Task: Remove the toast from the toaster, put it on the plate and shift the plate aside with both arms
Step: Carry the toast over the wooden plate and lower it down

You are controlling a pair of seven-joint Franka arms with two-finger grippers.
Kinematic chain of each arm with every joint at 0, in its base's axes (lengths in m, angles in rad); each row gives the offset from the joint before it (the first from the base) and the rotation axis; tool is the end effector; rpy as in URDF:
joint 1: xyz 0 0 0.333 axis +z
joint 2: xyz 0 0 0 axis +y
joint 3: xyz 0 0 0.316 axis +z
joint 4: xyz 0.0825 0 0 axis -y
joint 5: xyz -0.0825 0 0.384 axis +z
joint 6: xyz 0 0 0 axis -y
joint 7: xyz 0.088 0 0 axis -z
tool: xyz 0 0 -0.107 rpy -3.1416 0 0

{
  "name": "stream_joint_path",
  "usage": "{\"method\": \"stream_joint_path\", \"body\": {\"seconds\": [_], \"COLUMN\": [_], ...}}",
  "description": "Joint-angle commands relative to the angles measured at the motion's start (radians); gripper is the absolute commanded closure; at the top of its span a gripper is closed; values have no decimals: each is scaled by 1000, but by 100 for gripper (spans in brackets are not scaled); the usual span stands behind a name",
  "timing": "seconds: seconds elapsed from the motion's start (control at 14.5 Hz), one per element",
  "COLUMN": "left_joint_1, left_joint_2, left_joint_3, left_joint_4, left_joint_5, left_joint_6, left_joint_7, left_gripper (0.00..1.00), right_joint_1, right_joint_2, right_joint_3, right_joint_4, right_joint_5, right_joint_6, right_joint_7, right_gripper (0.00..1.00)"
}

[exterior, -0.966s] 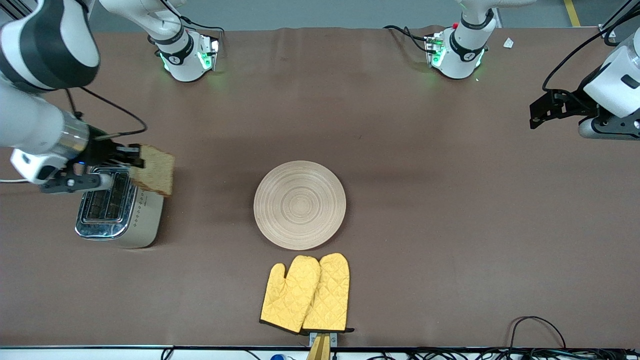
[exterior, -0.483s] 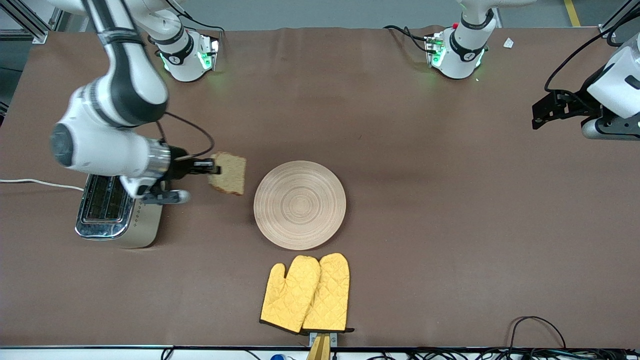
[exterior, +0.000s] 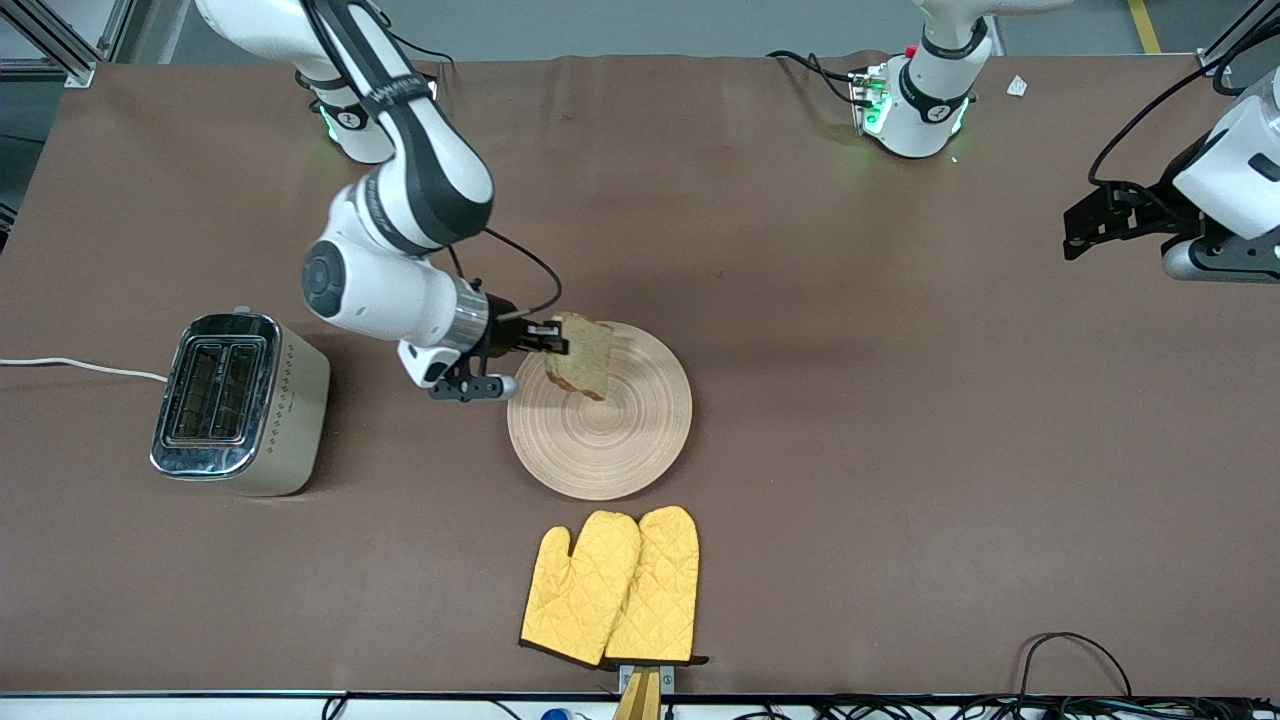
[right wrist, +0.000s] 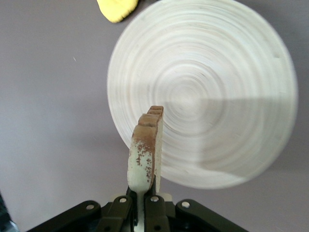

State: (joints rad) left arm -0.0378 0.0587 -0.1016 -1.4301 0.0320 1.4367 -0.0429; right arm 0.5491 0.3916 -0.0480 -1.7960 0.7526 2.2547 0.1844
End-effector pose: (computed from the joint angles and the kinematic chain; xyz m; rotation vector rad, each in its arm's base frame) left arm 0.5544 -0.0720 0.6461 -3.1068 0.1446 0.0766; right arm 0.5660 0.3343 0.3439 -2.5641 0.1895 0.1730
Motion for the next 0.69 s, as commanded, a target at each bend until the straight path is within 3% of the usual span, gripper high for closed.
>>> {"method": "stream_joint_path", "body": {"seconds": [0.0, 0.34, 0.62], "left_joint_1": [6, 4, 4], "left_joint_2": [15, 15, 15], "left_joint_3": [-3, -1, -1], "left_joint_4": [25, 27, 27], "left_joint_5": [3, 3, 3], "left_joint_6": [-6, -6, -6], "left_joint_7": [15, 15, 15], "left_gripper": [0, 0, 0], "right_joint_1": [0, 12, -15], "right_joint_2": [77, 153, 161], "right_joint_3": [-10, -12, -15], "right_joint_4": [49, 72, 35], "right_joint_5": [86, 85, 83], "right_joint_6": [65, 149, 151], "right_joint_7": [-16, -66, -198], "right_gripper": [99, 99, 99]}}
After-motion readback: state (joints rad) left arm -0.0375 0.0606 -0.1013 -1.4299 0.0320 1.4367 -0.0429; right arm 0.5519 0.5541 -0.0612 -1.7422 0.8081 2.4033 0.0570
